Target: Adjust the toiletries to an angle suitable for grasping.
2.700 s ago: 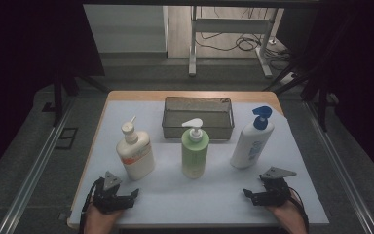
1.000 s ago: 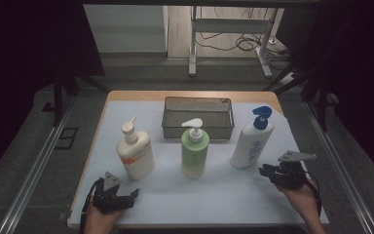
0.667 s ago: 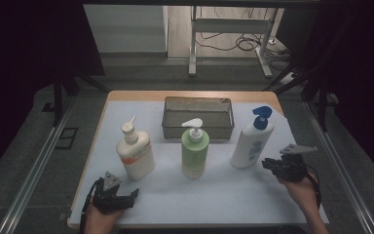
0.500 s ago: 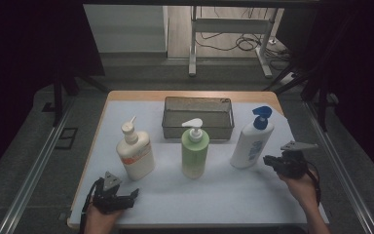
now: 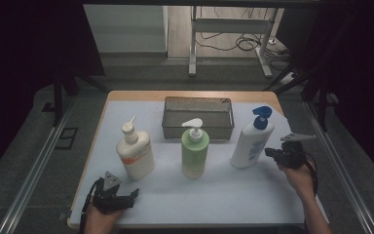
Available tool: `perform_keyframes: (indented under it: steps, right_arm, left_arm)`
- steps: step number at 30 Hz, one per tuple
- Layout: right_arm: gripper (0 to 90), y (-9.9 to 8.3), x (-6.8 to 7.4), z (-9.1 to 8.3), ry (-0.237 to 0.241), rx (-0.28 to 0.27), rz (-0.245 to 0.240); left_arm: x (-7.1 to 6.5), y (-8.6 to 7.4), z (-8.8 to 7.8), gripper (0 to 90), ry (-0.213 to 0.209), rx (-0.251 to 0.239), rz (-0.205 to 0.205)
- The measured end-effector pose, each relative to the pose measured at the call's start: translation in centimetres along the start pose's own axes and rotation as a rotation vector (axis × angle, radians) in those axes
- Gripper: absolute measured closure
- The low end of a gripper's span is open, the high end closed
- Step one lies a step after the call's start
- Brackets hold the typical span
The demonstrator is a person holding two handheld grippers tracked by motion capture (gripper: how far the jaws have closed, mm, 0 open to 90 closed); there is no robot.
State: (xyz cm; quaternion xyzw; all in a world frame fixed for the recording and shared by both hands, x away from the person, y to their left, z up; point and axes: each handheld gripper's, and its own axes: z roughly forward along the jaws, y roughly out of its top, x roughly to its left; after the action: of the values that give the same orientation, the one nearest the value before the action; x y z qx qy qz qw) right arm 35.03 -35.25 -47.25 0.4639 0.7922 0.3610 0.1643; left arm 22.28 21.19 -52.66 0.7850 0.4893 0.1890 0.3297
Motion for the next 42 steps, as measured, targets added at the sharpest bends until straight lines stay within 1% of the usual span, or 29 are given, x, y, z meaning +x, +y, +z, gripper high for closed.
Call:
perform_keyframes:
  steps: [7, 9, 10, 11, 14, 16, 17, 19, 21, 22, 26, 31, 35, 42]
  right_arm:
    - [87.8, 0.6, -0.5, 1.4, 0.007, 0.002, -0.002]
    - [87.8, 0.8, -0.6, 1.9, 0.022, 0.006, -0.002]
    - [87.8, 0.9, -0.6, 2.1, 0.022, 0.010, 0.000]
    - [87.7, 1.0, -0.7, 2.7, 0.029, 0.015, -0.002]
    - [87.4, 1.1, -0.8, 3.1, 0.037, 0.014, 0.000]
    - [87.6, 1.2, -0.8, 3.5, 0.059, 0.005, -0.009]
    - [87.5, 1.4, -0.8, 3.7, 0.057, 0.005, -0.016]
    - [87.5, 1.4, -0.8, 3.7, 0.060, 0.006, -0.015]
    - [87.5, 1.5, -1.0, 3.8, 0.074, 0.006, -0.014]
    - [88.7, 1.4, -1.1, 3.8, 0.090, 0.006, -0.020]
    - [89.0, 1.2, -1.2, 3.6, 0.107, 0.010, -0.023]
    - [89.2, 0.9, -1.3, 3.4, 0.117, 0.013, -0.025]
    - [89.3, 0.6, -1.4, 3.2, 0.136, 0.020, -0.022]
    - [89.4, 0.1, -1.3, 2.9, 0.140, 0.018, -0.031]
  left_arm:
    - [0.0, 0.0, 0.0, 12.1, 0.000, 0.000, 0.000]
    - [0.0, 0.0, 0.0, 12.1, 0.000, 0.000, 0.000]
    - [0.0, 0.0, 0.0, 12.1, 0.000, 0.000, 0.000]
    - [0.0, 0.0, 0.0, 12.1, 0.000, 0.000, 0.000]
    - [0.0, 0.0, 0.0, 12.1, 0.000, 0.000, 0.000]
    - [0.0, 0.0, 0.0, 12.1, 0.000, 0.000, -0.001]
    - [0.0, 0.0, 0.0, 12.1, 0.000, 0.000, 0.000]
    - [0.0, 0.0, 0.0, 12.1, -0.001, 0.000, 0.000]
    - [0.0, 0.0, 0.0, 12.1, 0.000, 0.000, 0.000]
    - [0.0, 0.0, 0.0, 12.1, 0.000, 0.000, -0.001]
    - [0.0, 0.0, 0.0, 12.1, 0.000, 0.001, 0.000]
    - [0.0, 0.0, 0.0, 12.1, 0.000, 0.001, 0.000]
    - [0.0, 0.0, 0.0, 12.1, 0.000, 0.001, 0.000]
    - [0.0, 0.0, 0.0, 12.1, 0.000, 0.001, 0.000]
